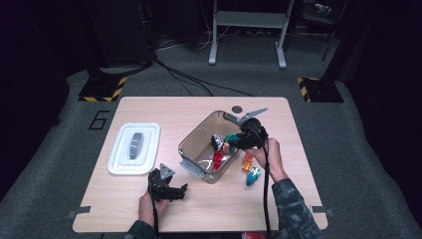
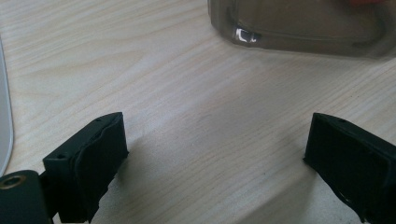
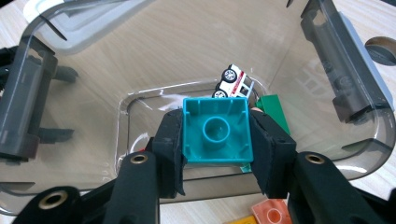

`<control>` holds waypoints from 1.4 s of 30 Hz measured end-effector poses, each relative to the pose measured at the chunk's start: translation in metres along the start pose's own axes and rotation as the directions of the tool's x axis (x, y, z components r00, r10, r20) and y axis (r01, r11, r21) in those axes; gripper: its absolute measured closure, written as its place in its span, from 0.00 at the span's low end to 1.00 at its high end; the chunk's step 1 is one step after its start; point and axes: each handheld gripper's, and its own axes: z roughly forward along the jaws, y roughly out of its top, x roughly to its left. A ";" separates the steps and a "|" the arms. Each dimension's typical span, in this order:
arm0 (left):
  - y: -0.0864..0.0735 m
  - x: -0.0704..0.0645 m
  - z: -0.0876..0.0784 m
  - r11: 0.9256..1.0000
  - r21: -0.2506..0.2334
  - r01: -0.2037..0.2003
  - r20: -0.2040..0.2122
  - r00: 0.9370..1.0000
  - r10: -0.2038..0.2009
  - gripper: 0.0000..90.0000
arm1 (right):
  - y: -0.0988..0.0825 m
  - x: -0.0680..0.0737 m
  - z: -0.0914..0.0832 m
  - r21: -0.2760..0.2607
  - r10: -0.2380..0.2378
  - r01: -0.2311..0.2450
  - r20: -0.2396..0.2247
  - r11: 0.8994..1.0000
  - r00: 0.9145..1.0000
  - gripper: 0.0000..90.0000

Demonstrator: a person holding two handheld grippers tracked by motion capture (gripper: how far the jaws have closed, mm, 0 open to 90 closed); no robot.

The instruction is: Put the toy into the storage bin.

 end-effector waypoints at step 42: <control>0.000 0.000 0.000 1.000 0.000 0.000 0.000 1.000 0.000 0.06 | -0.107 -0.006 -0.016 -0.027 0.142 -0.141 0.035 0.990 0.989 0.00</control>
